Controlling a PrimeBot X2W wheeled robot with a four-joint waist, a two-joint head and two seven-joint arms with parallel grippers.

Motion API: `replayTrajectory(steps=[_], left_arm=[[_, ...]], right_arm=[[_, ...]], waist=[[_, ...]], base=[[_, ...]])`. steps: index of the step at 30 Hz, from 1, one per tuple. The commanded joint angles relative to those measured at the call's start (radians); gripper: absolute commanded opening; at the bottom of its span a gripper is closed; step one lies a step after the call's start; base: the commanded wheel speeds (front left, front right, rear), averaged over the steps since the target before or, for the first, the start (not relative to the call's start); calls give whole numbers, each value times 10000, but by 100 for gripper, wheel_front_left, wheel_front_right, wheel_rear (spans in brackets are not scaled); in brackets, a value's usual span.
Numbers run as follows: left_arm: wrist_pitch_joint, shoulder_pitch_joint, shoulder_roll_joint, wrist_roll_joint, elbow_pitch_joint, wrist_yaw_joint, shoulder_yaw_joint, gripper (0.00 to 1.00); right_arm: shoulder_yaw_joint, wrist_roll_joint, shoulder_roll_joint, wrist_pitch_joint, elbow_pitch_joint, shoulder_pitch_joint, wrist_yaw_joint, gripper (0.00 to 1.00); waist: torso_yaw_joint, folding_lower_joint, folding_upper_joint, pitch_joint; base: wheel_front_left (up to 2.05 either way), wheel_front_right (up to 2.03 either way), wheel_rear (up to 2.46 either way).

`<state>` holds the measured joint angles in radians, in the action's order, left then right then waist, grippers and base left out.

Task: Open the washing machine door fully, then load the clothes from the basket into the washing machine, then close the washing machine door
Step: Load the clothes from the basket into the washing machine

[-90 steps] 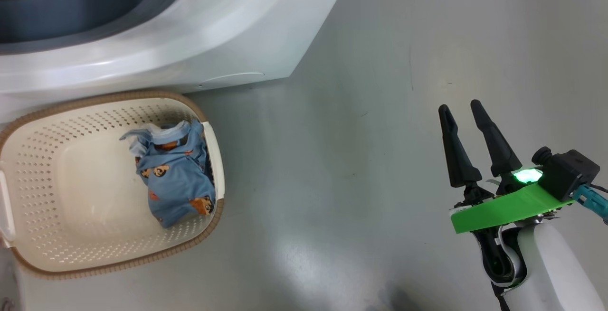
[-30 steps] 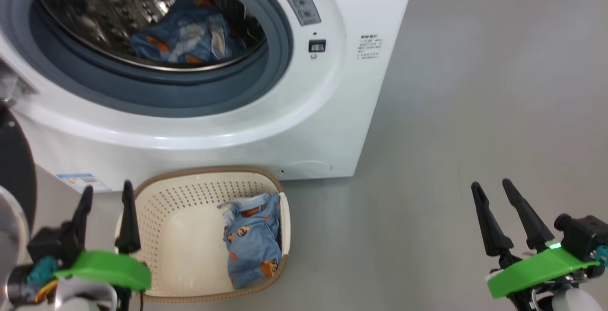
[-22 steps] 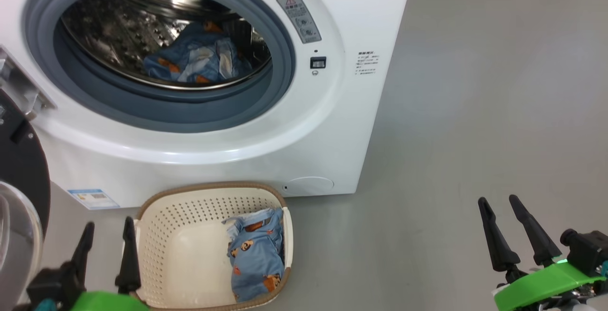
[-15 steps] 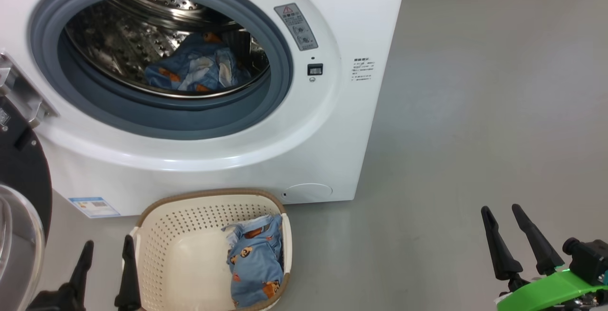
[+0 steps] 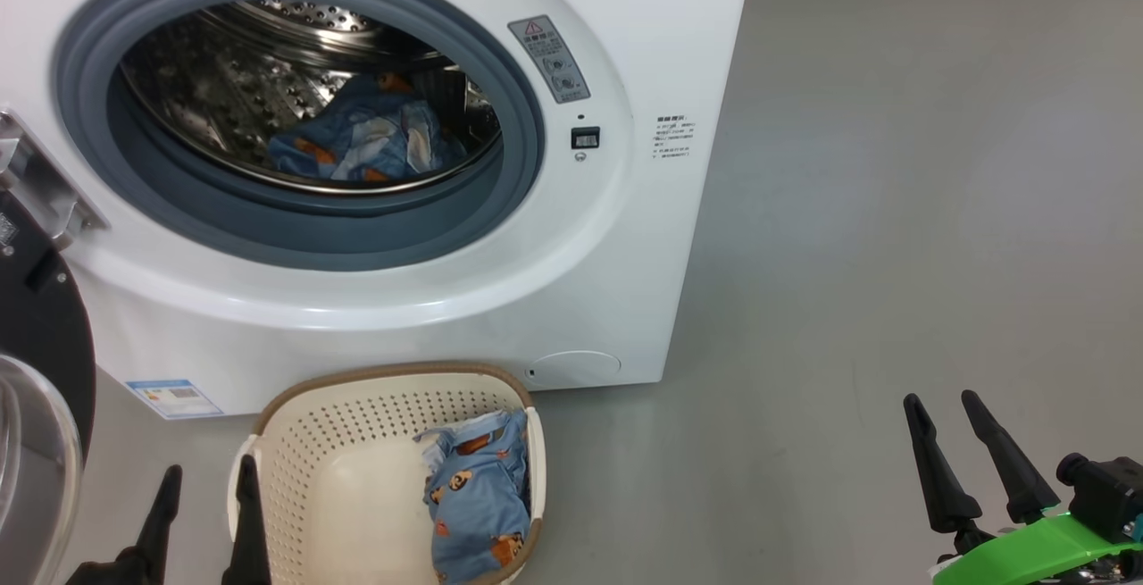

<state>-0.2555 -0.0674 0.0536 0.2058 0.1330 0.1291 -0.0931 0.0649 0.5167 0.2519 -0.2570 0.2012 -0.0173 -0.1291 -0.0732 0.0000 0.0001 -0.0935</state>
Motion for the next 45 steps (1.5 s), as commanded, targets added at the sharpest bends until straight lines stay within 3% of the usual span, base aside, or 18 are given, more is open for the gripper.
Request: replayTrajectory(steps=[1, 13, 21, 45], left_arm=[[-63, 99, 68, -12, -220, 15, -251, 100], [-63, 639, -7, 296, 350, 15, 265, 100], [-63, 1261, 124, 655, 1840, 15, 941, 100], [-63, 5994, 940, 1543, 6359, 15, 3760, 100]], right_arm=[[219, 177, 130, -48, -245, 35, -16, 100], [345, 157, -15, -48, -303, -502, -16, 100], [256, 161, -335, -48, -357, -762, -16, 100], [160, 24, -721, -48, -631, -2782, -16, 100]], waist=[[-3, 0, -1, -73], [-23, 0, -1, -766], [-127, 0, -1, -1333], [-427, 0, -1, -4999]], base=[[0, 0, 0], [0, 0, 0], [0, 0, 0], [0, 0, 0]])
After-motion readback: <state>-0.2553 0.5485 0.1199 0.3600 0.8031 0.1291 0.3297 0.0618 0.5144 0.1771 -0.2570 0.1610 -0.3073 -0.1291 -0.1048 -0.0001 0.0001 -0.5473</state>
